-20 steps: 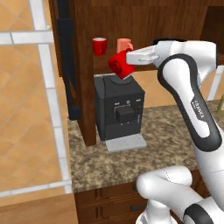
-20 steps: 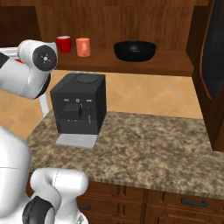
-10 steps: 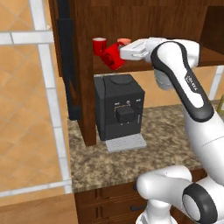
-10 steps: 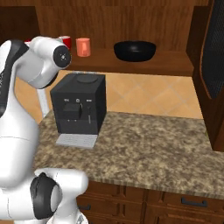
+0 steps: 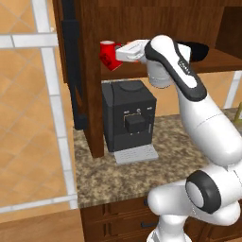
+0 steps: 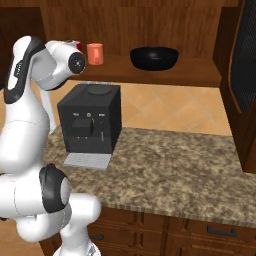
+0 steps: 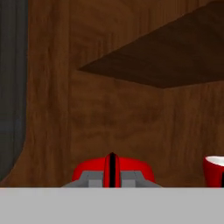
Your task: Gather all objects into one cabinet and sort the glasses and bowls to opposite sides.
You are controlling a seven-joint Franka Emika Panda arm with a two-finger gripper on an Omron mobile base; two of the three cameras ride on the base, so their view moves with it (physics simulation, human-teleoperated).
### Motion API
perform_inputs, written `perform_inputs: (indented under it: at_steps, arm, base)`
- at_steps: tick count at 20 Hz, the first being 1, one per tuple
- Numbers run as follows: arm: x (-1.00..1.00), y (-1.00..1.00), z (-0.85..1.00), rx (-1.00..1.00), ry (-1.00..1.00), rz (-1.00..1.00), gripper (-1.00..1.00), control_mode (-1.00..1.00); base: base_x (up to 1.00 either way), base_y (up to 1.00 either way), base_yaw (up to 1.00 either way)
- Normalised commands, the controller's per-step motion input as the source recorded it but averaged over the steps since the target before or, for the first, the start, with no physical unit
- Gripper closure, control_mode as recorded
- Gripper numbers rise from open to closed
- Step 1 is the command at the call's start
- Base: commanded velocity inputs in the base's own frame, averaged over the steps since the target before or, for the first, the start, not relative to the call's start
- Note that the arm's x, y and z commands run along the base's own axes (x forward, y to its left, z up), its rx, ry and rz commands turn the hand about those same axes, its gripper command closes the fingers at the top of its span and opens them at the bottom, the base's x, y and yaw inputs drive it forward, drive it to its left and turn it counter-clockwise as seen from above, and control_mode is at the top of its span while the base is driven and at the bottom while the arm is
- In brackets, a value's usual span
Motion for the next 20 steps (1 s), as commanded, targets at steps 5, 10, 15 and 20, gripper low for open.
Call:
perform_inputs:
  at_steps: [5,10,15,20]
  arm:
    - [0.61,0.28,0.00,0.00,0.00,0.00,1.00,-1.00]
    - [0.55,0.25,0.00,0.00,0.00,0.00,1.00,-1.00]
    - [0.38,0.18,-0.07,0.00,0.00,0.00,1.00,-1.00]
    - [0.28,0.01,-0.12,0.00,0.00,0.00,1.00,-1.00]
  base:
    - [0.00,0.00,0.00]
    - [0.00,0.00,0.00]
    - [0.00,0.00,0.00]
    - [0.00,0.00,0.00]
